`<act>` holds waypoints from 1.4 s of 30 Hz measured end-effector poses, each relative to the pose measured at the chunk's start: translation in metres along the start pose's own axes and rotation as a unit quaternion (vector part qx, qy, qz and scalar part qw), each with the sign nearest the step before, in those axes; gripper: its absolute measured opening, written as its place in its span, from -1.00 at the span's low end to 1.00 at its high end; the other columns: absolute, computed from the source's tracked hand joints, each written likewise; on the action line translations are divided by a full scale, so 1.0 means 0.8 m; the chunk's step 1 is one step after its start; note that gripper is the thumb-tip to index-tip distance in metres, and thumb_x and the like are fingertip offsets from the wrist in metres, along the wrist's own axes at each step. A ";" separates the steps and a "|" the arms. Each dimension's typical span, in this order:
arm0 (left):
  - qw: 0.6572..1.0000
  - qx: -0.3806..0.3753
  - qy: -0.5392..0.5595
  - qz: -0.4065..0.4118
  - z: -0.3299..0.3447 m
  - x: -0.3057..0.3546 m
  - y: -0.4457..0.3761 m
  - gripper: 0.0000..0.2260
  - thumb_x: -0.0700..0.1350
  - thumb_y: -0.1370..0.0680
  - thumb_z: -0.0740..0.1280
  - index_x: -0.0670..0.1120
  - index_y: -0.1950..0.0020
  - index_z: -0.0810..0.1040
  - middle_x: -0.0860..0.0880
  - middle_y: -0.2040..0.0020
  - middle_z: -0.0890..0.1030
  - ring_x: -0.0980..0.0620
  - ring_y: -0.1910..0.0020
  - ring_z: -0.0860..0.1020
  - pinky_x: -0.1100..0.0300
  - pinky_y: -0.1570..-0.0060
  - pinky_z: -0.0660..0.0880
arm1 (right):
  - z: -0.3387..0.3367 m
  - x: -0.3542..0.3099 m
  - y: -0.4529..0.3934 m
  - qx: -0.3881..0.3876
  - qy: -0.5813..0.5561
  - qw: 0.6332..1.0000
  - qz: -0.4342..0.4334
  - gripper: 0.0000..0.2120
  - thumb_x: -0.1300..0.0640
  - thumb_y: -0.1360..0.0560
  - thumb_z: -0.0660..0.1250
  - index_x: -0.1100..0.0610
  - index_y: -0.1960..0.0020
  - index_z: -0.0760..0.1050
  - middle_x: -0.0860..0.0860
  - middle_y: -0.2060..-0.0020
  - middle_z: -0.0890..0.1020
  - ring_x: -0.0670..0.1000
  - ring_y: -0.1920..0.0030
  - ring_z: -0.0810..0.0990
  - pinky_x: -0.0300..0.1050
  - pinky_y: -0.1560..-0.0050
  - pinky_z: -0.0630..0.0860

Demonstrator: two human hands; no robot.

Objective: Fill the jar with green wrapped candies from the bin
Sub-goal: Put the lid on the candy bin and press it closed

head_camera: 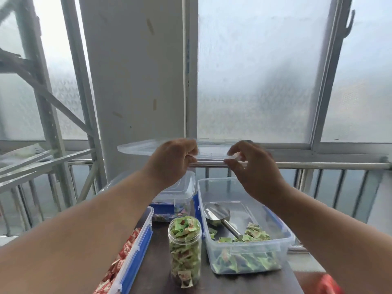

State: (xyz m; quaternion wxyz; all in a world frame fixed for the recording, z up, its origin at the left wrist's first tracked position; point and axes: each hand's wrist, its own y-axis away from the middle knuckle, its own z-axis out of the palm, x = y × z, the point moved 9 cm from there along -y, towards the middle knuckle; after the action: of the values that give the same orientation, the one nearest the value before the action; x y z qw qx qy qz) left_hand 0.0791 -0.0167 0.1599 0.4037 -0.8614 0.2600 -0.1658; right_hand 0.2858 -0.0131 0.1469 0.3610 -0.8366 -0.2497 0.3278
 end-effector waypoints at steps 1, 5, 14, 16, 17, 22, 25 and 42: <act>1.000 0.006 0.005 0.001 -0.010 0.011 -0.005 -0.83 -0.31 -0.53 0.62 -0.18 0.09 0.65 -0.04 0.18 0.70 -0.01 0.25 0.58 0.36 0.17 0.40 | -0.017 -0.006 0.001 0.017 -0.008 1.000 -0.015 -0.83 0.09 -0.52 0.51 0.00 -0.09 0.60 -0.18 0.04 0.58 -0.01 -0.01 0.58 0.01 -0.08 0.55; 0.996 0.058 0.060 -0.006 -0.055 0.046 -0.027 -0.82 -0.39 -0.55 0.57 -0.22 0.08 0.61 0.03 0.17 0.63 0.02 0.19 0.63 0.33 0.09 0.57 | -0.080 -0.010 0.007 0.092 -0.036 0.995 -0.015 -0.46 0.10 -0.50 0.54 0.06 -0.43 0.46 -0.02 -0.32 0.53 -0.03 -0.17 0.57 -0.06 -0.20 0.59; 0.902 0.193 0.336 -0.192 -0.133 0.057 -0.074 -0.79 -0.24 -0.70 0.46 0.00 0.06 0.56 0.00 0.21 0.64 0.14 0.30 0.60 0.28 0.21 0.60 | -0.149 0.064 0.028 0.038 -0.026 0.974 0.223 0.00 -0.23 -0.46 0.51 0.00 -0.68 0.02 0.07 -0.63 0.21 0.10 -0.61 0.22 0.07 -0.57 0.21; 0.843 0.196 0.437 -0.247 -0.121 0.051 -0.076 -0.84 -0.26 -0.72 0.43 -0.06 0.02 0.59 -0.04 0.20 0.64 0.17 0.37 0.60 0.32 0.31 0.58 | -0.143 0.084 0.044 -0.006 -0.051 0.963 0.265 0.06 -0.37 -0.40 0.48 -0.08 -0.68 0.00 0.07 -0.62 0.25 0.13 -0.58 0.28 0.13 -0.54 0.27; 0.814 0.196 0.477 -0.268 -0.112 0.050 -0.075 -0.87 -0.26 -0.73 0.41 -0.09 -0.01 0.59 -0.06 0.19 0.63 0.17 0.39 0.58 0.32 0.34 0.57 | -0.137 0.096 0.053 -0.028 -0.069 0.956 0.285 0.06 -0.46 -0.34 0.46 -0.12 -0.65 0.05 0.09 -0.57 0.36 0.16 -0.52 0.38 0.17 -0.50 0.34; 0.769 0.165 0.509 -0.349 -0.053 0.036 -0.068 -0.79 -0.21 -0.77 0.36 -0.32 -0.34 0.59 -0.10 0.20 0.57 0.15 0.45 0.54 0.31 0.46 0.52 | -0.109 0.126 0.083 -0.044 -0.168 0.932 0.318 -0.44 -0.31 -0.50 0.39 0.08 -0.30 0.51 0.14 0.07 0.70 0.08 0.10 0.69 0.18 0.05 0.67; 0.866 0.052 0.344 -0.358 -0.018 0.037 -0.054 -0.54 0.00 -0.73 0.44 -0.27 -0.50 0.52 -0.05 0.14 0.60 0.11 0.28 0.61 0.15 0.15 0.62 | -0.105 0.141 0.094 -0.002 -0.168 0.933 0.318 -0.70 -0.17 -0.59 0.38 0.04 -0.14 0.60 0.10 0.11 0.70 0.14 0.13 0.66 0.04 0.12 0.55; 0.837 -0.297 0.094 -0.450 0.212 -0.070 0.040 -0.85 -0.09 -0.71 0.45 -0.16 -0.07 0.59 -0.11 0.08 0.59 -0.03 0.16 0.57 0.14 0.15 0.58 | 0.007 0.245 0.148 -0.104 -0.080 0.887 0.443 -0.59 -0.02 -0.54 0.42 0.01 -0.35 0.48 0.05 -0.08 0.66 0.07 0.07 0.69 0.00 0.13 0.65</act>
State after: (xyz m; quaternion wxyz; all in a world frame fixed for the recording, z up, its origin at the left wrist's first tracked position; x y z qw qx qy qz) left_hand 0.1076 0.1018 0.0259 -0.0167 -0.9422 -0.0825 -0.3244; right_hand 0.4322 0.0450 -0.0190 0.0680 -0.8639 0.0862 0.4916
